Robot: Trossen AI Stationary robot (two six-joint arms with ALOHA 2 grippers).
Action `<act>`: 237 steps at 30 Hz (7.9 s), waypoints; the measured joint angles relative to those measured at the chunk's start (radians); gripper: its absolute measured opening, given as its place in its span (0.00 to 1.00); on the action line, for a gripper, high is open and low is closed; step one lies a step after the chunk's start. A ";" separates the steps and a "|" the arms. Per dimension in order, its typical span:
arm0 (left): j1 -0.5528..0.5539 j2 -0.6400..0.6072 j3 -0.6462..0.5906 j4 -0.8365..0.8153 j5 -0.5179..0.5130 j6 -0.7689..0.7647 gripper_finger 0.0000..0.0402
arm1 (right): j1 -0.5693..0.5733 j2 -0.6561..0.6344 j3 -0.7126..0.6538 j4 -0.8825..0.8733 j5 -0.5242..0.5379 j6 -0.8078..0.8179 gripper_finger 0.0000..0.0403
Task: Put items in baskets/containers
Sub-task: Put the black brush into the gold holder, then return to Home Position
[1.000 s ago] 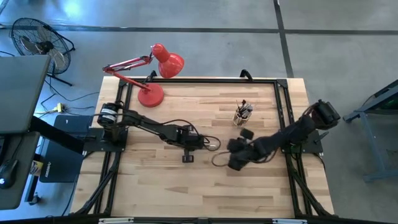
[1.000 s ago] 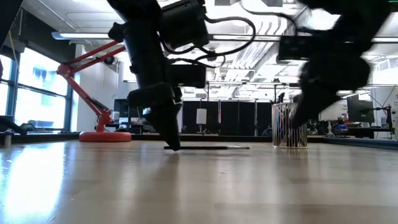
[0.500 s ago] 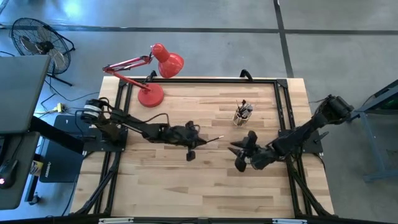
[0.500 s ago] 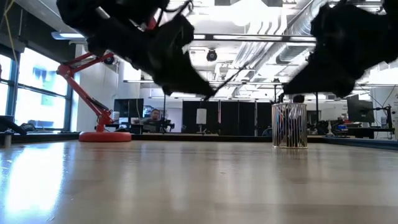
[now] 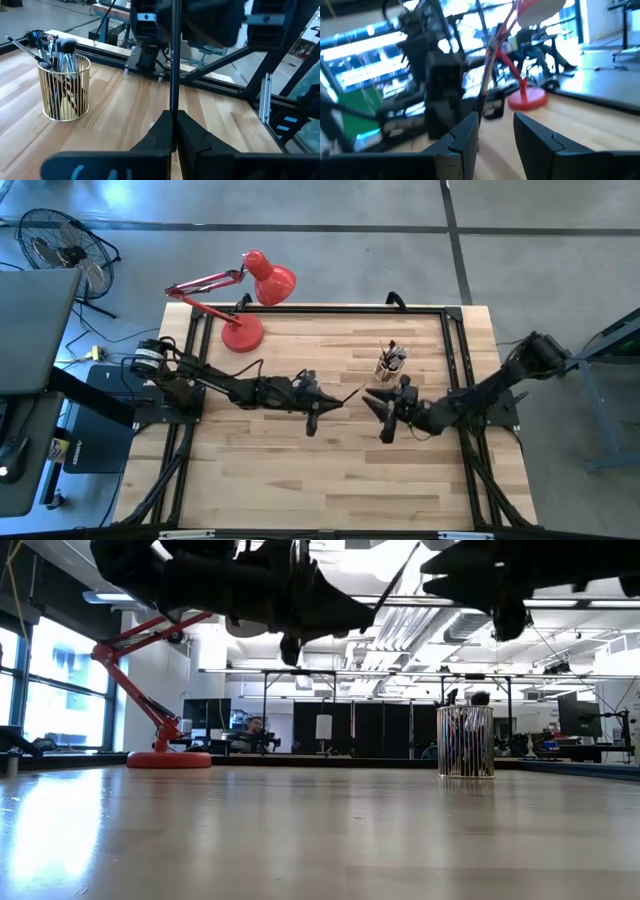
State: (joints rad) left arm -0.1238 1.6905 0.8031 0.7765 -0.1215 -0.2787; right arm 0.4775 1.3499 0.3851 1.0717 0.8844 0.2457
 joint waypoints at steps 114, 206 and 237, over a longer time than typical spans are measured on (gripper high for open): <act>0.000 -0.001 0.032 -0.041 -0.019 -0.071 0.01 | -0.288 -0.106 0.001 0.024 -0.416 0.027 0.24; 0.032 0.000 0.033 -0.168 0.022 -0.067 0.01 | -0.443 -0.294 -0.010 -0.939 -0.006 0.259 0.06; 0.099 -0.193 0.113 -0.851 0.114 0.181 0.01 | -0.267 -0.467 0.010 -0.931 -0.305 -0.065 0.04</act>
State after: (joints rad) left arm -0.0247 1.4979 0.9157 -0.0749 -0.0073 -0.0976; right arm 0.2107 0.8829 0.3954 0.1410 0.5795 0.1810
